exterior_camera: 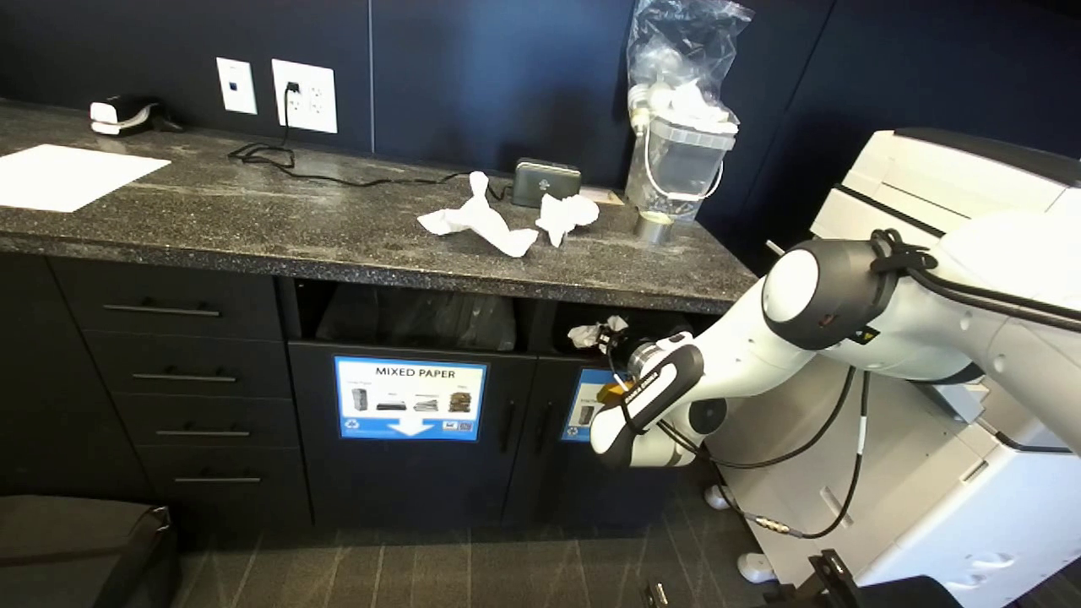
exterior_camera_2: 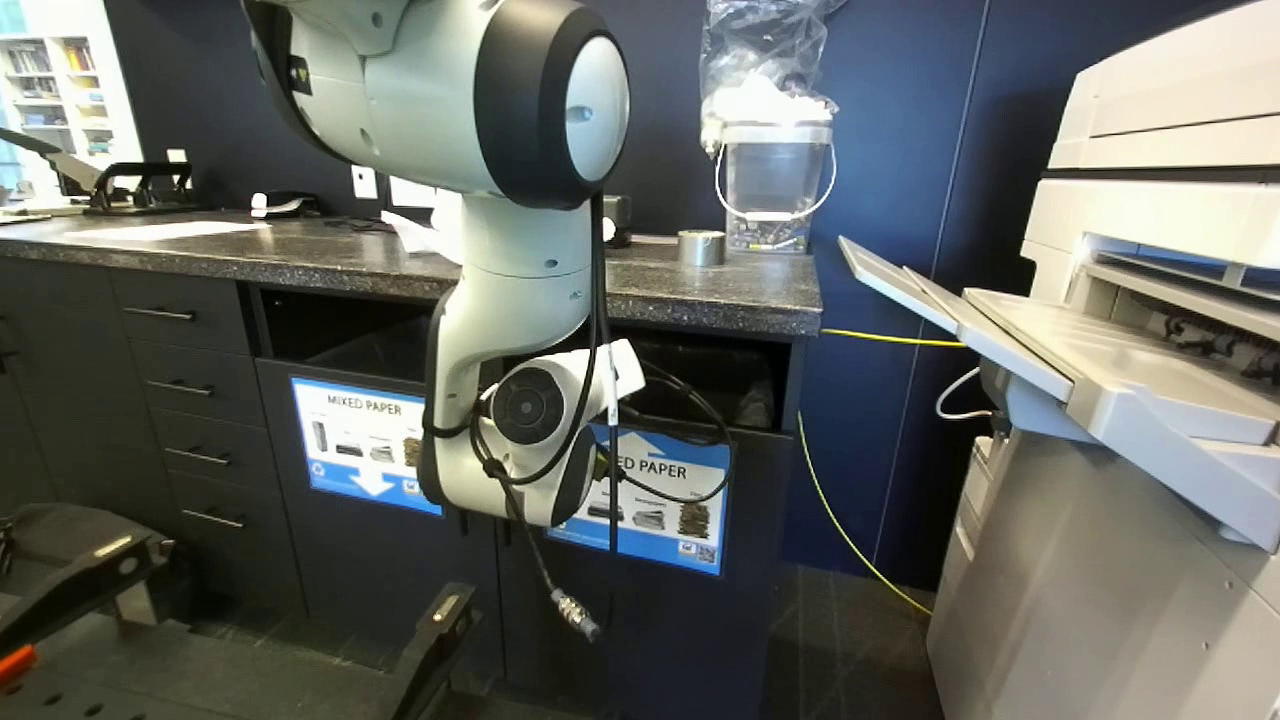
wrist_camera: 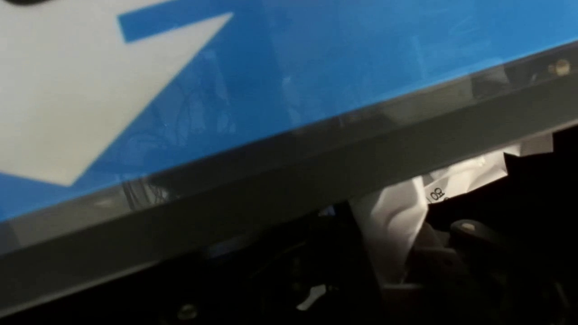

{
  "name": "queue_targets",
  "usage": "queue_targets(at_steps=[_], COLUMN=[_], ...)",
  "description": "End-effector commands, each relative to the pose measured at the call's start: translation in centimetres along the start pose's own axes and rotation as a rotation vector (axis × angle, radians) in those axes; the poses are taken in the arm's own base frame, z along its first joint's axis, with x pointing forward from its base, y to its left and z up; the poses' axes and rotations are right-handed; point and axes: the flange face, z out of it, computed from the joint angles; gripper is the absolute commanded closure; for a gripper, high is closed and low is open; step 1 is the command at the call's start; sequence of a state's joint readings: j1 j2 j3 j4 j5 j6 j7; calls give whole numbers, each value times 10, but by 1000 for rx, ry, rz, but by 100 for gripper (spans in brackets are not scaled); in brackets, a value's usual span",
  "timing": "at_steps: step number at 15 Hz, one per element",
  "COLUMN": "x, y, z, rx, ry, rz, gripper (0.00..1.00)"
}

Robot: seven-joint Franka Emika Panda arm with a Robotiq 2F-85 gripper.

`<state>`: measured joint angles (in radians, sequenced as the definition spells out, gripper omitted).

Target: Place two crumpled papers inside the bin on the right

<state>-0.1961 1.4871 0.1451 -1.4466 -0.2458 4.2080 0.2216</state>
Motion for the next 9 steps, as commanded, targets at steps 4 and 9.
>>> queue_targets(at_steps=[4, 9], x=[7, 6], y=[-3, -3], z=[1, 3], rx=[4, 7], ry=[40, 33], rz=[-8, -44], gripper=[36, 0])
